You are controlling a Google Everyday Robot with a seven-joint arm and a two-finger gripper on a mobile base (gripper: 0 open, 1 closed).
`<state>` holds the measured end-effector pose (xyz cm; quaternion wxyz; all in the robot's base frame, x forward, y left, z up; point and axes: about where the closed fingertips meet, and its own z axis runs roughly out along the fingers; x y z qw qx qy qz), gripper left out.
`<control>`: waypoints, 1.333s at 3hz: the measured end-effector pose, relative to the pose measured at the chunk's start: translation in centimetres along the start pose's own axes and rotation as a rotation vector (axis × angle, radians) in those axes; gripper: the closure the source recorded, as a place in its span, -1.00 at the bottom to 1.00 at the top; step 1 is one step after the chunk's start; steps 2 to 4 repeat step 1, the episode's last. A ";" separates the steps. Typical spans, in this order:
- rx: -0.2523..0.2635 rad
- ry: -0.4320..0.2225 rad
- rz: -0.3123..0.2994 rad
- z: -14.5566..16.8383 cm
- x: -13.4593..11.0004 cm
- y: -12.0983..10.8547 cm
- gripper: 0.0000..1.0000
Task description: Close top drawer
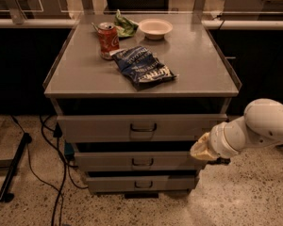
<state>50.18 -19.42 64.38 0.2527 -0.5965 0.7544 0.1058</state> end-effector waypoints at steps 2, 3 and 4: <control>-0.096 0.013 0.001 -0.1 0.4 2.5 0.67; -0.096 0.013 0.001 -0.1 0.4 2.5 0.67; -0.096 0.013 0.001 -0.1 0.4 2.5 0.67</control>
Offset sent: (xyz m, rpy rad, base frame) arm 0.0000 0.0000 0.0000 0.0000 0.0000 0.0000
